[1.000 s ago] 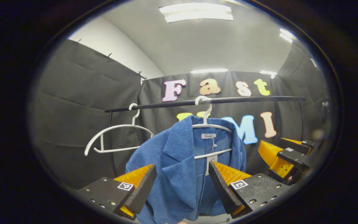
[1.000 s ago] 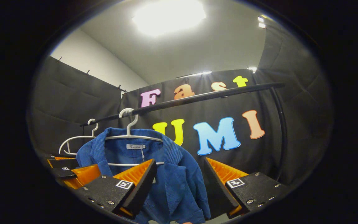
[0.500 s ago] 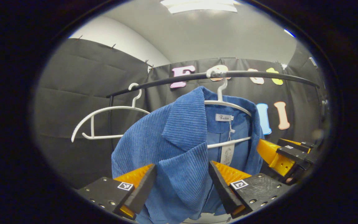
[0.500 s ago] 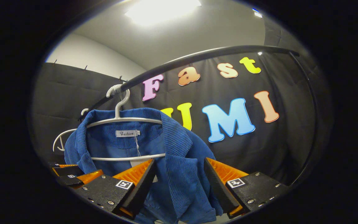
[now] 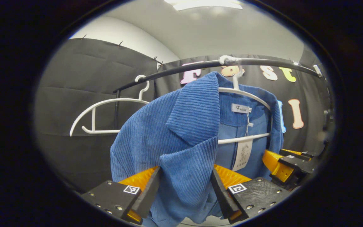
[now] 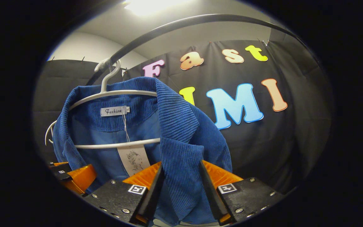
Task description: Grasp the clothes on the hanger with both hands and then place them into the laundry hamper below.
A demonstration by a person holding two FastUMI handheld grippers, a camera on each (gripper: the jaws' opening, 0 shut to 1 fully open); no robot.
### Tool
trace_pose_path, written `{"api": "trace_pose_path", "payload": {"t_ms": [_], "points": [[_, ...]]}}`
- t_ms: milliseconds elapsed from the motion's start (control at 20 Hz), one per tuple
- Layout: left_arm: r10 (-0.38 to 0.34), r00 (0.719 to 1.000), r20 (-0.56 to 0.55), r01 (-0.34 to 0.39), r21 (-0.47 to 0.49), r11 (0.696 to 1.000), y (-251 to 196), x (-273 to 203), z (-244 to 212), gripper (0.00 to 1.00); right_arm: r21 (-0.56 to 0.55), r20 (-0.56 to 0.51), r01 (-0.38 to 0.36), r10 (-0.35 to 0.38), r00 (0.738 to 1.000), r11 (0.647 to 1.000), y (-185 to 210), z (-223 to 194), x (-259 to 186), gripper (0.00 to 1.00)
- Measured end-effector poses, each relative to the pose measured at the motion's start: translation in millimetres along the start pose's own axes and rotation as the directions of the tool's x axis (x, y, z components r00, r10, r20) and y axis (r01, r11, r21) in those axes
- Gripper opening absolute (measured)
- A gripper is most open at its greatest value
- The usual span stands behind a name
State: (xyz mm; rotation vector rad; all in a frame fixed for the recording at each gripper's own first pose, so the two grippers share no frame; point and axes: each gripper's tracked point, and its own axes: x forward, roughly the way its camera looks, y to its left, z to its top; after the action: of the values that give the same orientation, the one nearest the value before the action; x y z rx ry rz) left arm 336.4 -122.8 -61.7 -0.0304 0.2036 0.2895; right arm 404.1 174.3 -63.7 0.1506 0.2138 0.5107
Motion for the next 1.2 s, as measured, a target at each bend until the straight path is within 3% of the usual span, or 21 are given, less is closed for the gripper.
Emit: {"api": "trace_pose_path", "payload": {"t_ms": [150, 200, 300, 450, 500, 600, 650, 1200], "points": [[-0.029, 1.0, -0.007, 0.029, 0.004, 1.0, -0.7, 3.8, -0.2, 0.59, -0.012, 0.03, -0.012, 0.012, 0.999, 1.0, 1.0, 7.5, -1.5, 0.32], [-0.051, 0.999, -0.004, 0.051, -0.003, 0.999, -3.3, 5.6, 1.2, 0.49, -0.027, 0.063, 0.002, 0.0, 0.998, 1.0, -3.1, 13.8, -6.6, 0.11], [-0.017, 0.999, 0.032, 0.017, -0.012, 1.0, 12.2, -2.4, 9.1, 0.3, -0.055, 0.093, -0.009, 0.014, 0.996, 0.998, 0.5, 21.0, -16.9, 0.02], [-0.034, 0.996, 0.08, 0.036, -0.016, 0.999, 19.3, -15.2, 25.7, 0.01, -0.091, 0.158, 0.018, -0.003, 0.987, 0.996, -7.6, 40.5, -29.0, 0.01], [-0.039, 0.995, 0.089, 0.04, -0.014, 0.999, 21.5, -18.1, 31.6, 0.05, -0.097, 0.18, 0.03, -0.012, 0.984, 0.995, -9.8, 47.6, -32.4, 0.01], [-0.041, 0.993, 0.109, 0.042, -0.006, 0.999, 29.7, -28.0, 44.4, 0.01, -0.102, 0.229, 0.048, -0.023, 0.973, 0.994, -14.2, 65.6, -37.7, 0.01], [-0.042, 0.991, 0.125, 0.043, -0.003, 0.999, 34.6, -35.1, 51.6, 0.05, -0.108, 0.247, 0.06, -0.031, 0.968, 0.992, -17.6, 73.4, -41.0, 0.01], [-0.066, 0.978, 0.198, 0.054, 0.068, 0.996, 82.4, -56.7, 127.3, 0.05, -0.204, 0.397, 0.158, -0.066, 0.916, 0.966, -47.9, 138.9, -47.2, 0.01]]}}
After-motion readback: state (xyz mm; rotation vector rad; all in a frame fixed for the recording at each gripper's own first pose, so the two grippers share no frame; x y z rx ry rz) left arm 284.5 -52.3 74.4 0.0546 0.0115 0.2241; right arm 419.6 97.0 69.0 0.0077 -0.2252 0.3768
